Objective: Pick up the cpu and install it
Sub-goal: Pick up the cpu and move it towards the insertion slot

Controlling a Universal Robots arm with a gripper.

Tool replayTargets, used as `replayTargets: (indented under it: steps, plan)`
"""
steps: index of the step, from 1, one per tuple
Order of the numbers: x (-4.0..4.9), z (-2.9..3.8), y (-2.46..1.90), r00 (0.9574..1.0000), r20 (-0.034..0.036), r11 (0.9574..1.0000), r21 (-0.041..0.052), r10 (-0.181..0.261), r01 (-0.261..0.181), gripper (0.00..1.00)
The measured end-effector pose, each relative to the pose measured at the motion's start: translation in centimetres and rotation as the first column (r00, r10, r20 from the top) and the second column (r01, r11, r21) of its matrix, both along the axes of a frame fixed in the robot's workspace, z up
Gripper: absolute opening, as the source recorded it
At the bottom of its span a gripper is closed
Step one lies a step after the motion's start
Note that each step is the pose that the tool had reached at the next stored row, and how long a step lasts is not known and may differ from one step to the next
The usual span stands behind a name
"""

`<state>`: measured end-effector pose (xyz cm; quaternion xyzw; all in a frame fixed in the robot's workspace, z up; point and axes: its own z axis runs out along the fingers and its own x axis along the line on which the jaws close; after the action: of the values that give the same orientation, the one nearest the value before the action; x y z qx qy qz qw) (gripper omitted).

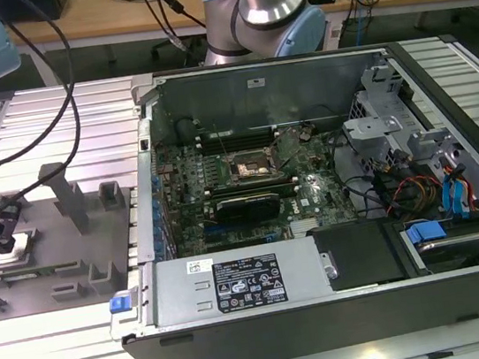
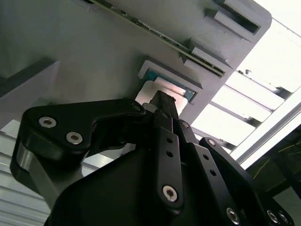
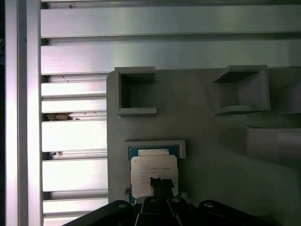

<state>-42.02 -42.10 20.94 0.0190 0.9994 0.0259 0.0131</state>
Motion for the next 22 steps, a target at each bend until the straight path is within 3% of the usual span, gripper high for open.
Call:
replayTargets:
  steps: [2,6,8,10,11,13,14,18,22]
  plan:
    - [0.0,0.0,0.01,1.0,0.0,1.0,0.0001,0.0,0.0,0.11]
    - [0.0,0.0,0.01,1.0,0.0,1.0,0.0001,0.0,0.0,0.36]
    - [0.0,0.0,0.01,1.0,0.0001,1.0,0.0001,0.0,0.0,0.36]
    - [0.0,0.0,0.01,1.0,0.0,1.0,0.0,0.0,0.0,0.48]
    - [0.0,0.0,0.01,1.0,0.0,1.0,0.0001,0.0,0.0,0.6]
    - [0.0,0.0,0.01,1.0,0.0,1.0,0.0,0.0,0.0,0.6]
    - [0.0,0.0,0.01,1.0,0.0,1.0,0.0,0.0,0.0,0.66]
    - [0.01,-0.08,0.01,1.0,0.0001,1.0,0.0001,0.001,-0.001,0.66]
    - [0.0,-0.68,0.01,1.0,0.0001,1.0,0.0001,0.001,-0.001,0.66]
